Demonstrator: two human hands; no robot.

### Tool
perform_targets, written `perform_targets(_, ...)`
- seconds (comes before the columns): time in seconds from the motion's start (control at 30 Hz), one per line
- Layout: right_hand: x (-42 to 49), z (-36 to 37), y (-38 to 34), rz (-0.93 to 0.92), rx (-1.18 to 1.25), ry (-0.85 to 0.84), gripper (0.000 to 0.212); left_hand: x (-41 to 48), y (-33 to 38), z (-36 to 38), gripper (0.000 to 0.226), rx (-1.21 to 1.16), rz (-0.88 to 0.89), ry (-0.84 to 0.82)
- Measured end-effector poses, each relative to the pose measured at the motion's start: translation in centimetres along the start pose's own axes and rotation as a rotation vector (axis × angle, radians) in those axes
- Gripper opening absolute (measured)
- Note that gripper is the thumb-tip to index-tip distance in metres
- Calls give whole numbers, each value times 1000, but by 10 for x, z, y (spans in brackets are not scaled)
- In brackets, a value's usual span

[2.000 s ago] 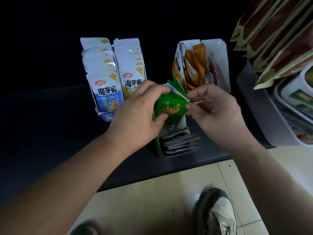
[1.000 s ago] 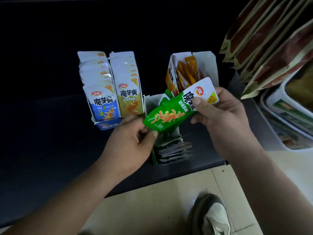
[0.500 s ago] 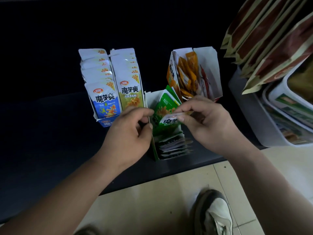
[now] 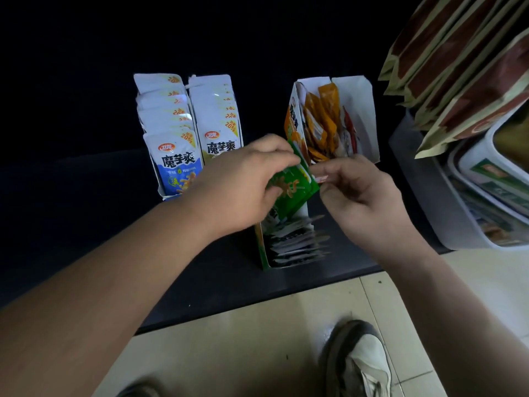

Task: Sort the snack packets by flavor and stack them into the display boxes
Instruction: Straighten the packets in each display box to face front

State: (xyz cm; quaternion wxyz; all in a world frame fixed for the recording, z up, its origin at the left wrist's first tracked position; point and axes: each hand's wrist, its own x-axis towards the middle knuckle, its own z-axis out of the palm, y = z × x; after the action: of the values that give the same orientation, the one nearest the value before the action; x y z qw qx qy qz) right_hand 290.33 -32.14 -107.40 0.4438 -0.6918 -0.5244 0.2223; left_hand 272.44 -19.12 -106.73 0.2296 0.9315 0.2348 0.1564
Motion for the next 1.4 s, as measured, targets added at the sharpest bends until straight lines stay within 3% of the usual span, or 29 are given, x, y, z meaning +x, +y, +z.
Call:
perform_targets(0.23, -1, 1, 7, -68, -49, -34, 32, -9, 3, 1, 56, 126, 0, 39)
perform_targets(0.33, -1, 2, 4, -58, -46, -41, 30, -16, 3, 2, 50, 122, -26, 52)
perform_targets(0.43, -1, 2, 4, -46, -40, -41, 30, -20, -3, 2, 28, 106, -21, 58)
perform_targets(0.53, 0, 3, 2, -21, 17, -16, 28, -24, 0, -4, 16, -79, -143, 163)
perform_targets(0.73, 3, 3, -14, 222, 242, 49, 26, -33, 10, -20, 4, -669, -486, 431)
perform_targets(0.9, 2, 3, -18, 271, 355, 33, 7, -38, 13, -10, 7, -944, -595, 427)
perform_targets(1.03, 5, -1, -16, 239, 417, 122, 18, -47, 13, 1, 3, -790, -579, 343)
perform_targets(1.2, 10, -5, -24, 139, 526, 124, 12, -55, 8, 16, 23, -366, -369, 198)
perform_targets(1.27, 10, -7, -24, 75, 483, 89, 8, -57, 9, 19, 6, -251, -303, 146)
perform_targets(1.33, 9, -11, -21, 14, 371, 7, 2, -59, 8, 21, 26, -260, -314, 171)
perform_targets(1.4, 7, -13, -16, -19, 274, -102, 3, -58, 6, 18, 32, -276, -326, 231)
